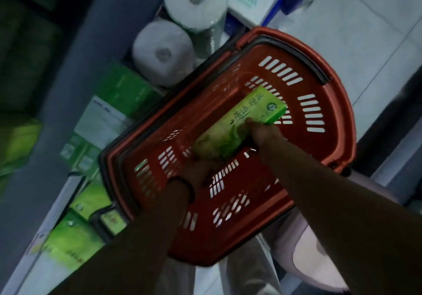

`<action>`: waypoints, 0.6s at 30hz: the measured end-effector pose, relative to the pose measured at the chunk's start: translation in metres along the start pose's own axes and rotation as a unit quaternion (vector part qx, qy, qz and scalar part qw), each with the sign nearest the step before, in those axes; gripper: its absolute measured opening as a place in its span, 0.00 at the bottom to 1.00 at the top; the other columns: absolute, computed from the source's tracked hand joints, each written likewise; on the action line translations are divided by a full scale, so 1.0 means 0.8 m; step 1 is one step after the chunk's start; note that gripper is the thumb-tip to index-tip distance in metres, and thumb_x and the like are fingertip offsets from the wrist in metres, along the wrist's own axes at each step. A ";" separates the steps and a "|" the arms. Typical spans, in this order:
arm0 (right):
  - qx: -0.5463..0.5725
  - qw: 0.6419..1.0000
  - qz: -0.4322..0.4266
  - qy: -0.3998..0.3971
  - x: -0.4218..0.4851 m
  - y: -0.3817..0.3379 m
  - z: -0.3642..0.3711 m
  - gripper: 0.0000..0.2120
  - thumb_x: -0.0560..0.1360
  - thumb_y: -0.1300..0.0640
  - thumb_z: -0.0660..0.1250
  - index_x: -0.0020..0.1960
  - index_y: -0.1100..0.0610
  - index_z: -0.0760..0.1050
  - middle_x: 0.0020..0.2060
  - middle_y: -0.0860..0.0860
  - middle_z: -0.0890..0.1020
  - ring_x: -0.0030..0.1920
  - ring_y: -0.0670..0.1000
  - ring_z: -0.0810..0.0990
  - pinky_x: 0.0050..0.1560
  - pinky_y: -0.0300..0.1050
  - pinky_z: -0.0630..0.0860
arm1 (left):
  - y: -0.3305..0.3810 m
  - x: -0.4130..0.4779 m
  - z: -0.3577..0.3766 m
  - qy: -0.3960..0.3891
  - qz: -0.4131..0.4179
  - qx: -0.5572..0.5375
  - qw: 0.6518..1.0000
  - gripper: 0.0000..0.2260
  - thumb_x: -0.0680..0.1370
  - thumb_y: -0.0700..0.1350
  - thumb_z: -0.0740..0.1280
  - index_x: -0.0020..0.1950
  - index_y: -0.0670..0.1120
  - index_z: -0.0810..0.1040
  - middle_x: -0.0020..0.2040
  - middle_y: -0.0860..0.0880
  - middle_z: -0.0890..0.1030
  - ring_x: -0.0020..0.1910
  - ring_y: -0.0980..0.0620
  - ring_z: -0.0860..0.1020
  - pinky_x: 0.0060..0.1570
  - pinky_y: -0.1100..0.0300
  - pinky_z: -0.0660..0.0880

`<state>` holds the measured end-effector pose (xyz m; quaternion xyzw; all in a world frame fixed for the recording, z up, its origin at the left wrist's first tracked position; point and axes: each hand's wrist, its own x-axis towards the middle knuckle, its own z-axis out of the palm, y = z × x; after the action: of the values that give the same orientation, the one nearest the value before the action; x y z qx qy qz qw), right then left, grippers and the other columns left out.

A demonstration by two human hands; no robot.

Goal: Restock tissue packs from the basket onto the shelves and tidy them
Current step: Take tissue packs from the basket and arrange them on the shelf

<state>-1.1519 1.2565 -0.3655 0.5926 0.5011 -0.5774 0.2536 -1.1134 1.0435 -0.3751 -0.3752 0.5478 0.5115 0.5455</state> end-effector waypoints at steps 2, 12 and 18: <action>0.012 0.999 -0.045 0.019 -0.064 -0.012 -0.017 0.16 0.79 0.50 0.75 0.63 0.57 0.80 0.57 0.57 0.86 0.54 0.61 0.87 0.56 0.62 0.85 | 0.021 -0.066 0.005 0.015 0.036 0.014 0.999 0.23 0.69 0.46 0.81 0.62 0.46 0.84 0.54 0.47 0.88 0.49 0.49 0.87 0.45 0.55 0.83; -0.026 0.972 -0.189 -0.135 -0.406 -0.138 -0.092 0.05 0.82 0.55 0.72 0.56 0.55 0.83 0.49 0.50 0.90 0.49 0.56 0.90 0.46 0.51 0.86 | 0.194 -0.428 -0.002 0.010 0.265 0.349 0.899 0.30 0.72 0.67 0.73 0.52 0.39 0.79 0.40 0.44 0.78 0.39 0.51 0.79 0.42 0.51 0.73; -0.039 0.951 -0.227 -0.207 -0.605 -0.210 -0.093 0.07 0.82 0.54 0.71 0.56 0.57 0.83 0.48 0.54 0.90 0.44 0.52 0.89 0.44 0.48 0.86 | 0.273 -0.649 -0.026 0.053 0.330 0.441 0.833 0.25 0.74 0.68 0.69 0.44 0.44 0.76 0.41 0.48 0.74 0.41 0.54 0.75 0.46 0.51 0.70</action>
<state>-1.1871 1.2380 0.1510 0.3202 0.5808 -0.7097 0.2374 -1.2656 0.9899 0.1655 0.0819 0.8349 0.3442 0.4217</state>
